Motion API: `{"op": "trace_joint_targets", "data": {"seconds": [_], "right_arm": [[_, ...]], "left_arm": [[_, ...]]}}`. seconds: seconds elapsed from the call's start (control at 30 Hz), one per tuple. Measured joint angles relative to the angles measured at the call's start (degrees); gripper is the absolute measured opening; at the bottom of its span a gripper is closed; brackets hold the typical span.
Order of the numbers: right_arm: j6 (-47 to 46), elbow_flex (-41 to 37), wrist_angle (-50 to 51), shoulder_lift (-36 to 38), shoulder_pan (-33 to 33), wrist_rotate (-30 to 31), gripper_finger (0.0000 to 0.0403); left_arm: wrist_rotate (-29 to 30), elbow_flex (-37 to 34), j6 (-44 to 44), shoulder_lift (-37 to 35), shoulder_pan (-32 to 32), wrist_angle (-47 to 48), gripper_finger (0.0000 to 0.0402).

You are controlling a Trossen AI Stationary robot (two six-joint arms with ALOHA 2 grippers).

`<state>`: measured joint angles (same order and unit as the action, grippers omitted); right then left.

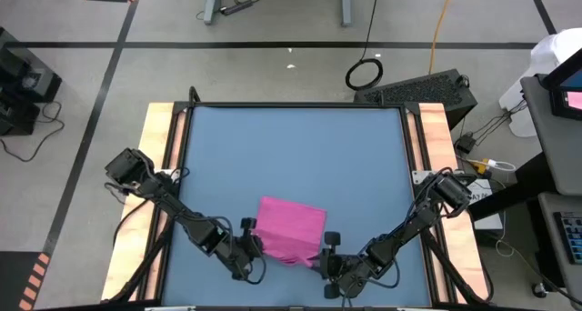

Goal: Roll towel
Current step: Roll the light red towel

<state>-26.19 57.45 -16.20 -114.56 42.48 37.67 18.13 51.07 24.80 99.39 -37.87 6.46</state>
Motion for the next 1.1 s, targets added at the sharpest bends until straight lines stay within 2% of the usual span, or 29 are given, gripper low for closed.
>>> {"op": "trace_joint_targets", "data": {"seconds": [0.23,0.33,0.53,0.8,0.9,1.1], "right_arm": [[0.7,0.0,-0.3,0.0,0.0,-0.5,0.0089],[1.5,0.0,-0.5,0.0,0.0,-0.5,0.0072],[4.2,0.0,-2.2,0.0,0.0,-0.7,0.0009],[3.2,0.0,-1.4,-0.1,0.0,1.0,0.0003],[1.3,0.0,0.4,-0.1,0.0,3.2,0.0002],[-3.3,0.0,3.2,-0.1,0.0,4.4,0.0001]], "left_arm": [[-0.5,0.0,0.4,0.0,-0.1,-0.1,0.0015],[-0.5,0.0,0.4,0.0,-0.1,-0.1,0.0015],[-0.5,0.0,0.4,0.0,-0.1,-0.1,0.0015],[0.6,0.0,0.4,0.0,-0.8,-0.2,0.0017],[1.5,0.0,0.4,0.0,-1.8,0.0,0.003],[4.0,0.0,-1.3,-0.1,-3.9,0.1,0.0082]]}}
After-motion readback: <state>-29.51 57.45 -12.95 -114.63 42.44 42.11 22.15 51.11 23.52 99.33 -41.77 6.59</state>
